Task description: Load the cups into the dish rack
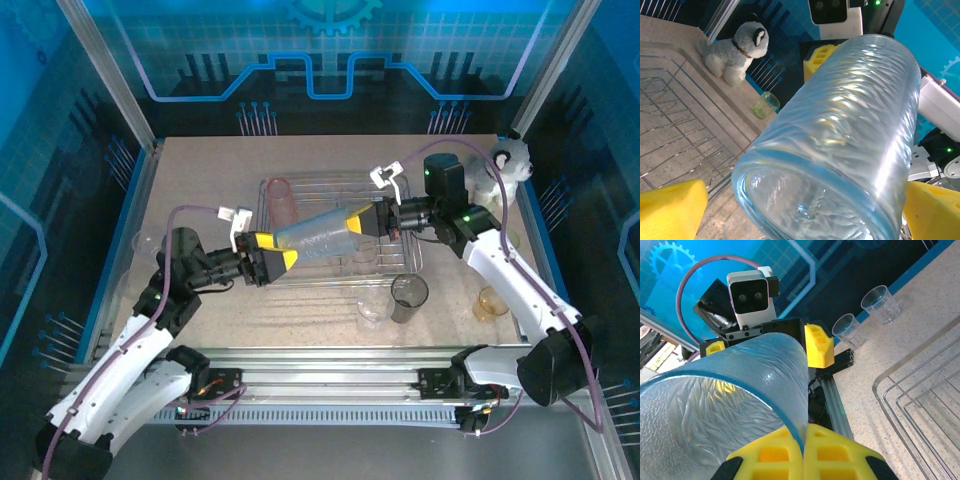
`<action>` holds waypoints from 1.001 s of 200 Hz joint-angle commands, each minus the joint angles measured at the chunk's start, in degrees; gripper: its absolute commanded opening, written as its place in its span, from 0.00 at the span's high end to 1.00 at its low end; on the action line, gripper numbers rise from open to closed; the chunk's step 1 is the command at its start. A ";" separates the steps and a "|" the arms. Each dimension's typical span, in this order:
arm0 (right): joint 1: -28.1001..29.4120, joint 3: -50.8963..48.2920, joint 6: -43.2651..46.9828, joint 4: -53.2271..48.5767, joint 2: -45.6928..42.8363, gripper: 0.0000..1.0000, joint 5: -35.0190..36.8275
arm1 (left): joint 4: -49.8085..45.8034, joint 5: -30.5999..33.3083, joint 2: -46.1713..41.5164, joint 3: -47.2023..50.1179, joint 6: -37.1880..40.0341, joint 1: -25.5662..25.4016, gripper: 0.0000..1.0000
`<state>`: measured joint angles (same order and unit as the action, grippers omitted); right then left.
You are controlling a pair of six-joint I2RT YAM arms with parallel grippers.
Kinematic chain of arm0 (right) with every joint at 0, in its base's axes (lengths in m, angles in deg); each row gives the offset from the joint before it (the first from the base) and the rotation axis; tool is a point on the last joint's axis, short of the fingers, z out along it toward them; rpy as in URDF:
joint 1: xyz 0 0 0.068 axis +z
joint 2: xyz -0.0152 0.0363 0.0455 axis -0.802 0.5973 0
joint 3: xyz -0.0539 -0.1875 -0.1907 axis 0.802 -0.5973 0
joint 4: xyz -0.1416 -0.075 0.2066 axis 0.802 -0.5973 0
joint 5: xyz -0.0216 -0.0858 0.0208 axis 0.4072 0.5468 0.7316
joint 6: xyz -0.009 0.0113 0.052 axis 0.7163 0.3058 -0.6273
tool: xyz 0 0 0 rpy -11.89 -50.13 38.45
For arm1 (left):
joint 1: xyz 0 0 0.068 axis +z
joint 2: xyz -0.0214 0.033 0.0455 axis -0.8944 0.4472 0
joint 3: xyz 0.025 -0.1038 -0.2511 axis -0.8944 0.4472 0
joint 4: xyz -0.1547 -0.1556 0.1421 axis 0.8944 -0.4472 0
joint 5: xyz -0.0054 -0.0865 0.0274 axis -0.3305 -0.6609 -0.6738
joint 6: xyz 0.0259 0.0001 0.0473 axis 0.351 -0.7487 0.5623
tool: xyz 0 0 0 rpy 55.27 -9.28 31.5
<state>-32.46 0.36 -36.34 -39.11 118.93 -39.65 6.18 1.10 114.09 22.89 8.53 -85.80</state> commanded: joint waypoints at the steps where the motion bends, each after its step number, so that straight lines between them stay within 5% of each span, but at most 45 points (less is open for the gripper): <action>1: -0.47 -1.06 -5.06 8.34 -0.70 1.00 -4.29 | 6.50 -2.70 1.03 -1.18 -2.98 -0.65 0.01; 65: -0.46 -2.96 -9.50 14.92 1.04 1.00 -3.99 | 8.07 -5.19 4.28 -2.50 -5.38 -2.19 0.04; 147: -0.22 -2.44 -7.36 10.74 2.29 1.00 -2.74 | 10.63 -2.33 4.89 -2.13 -6.93 -2.50 0.09; 200: 0.51 -2.53 -8.22 11.09 3.28 1.00 -0.97 | 13.18 -2.21 6.23 -1.59 -8.90 -2.50 0.25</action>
<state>-32.40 -2.37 -44.80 -28.25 121.37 -40.94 16.34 -1.43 119.90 22.08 0.62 -87.95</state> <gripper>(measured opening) 0.047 0.777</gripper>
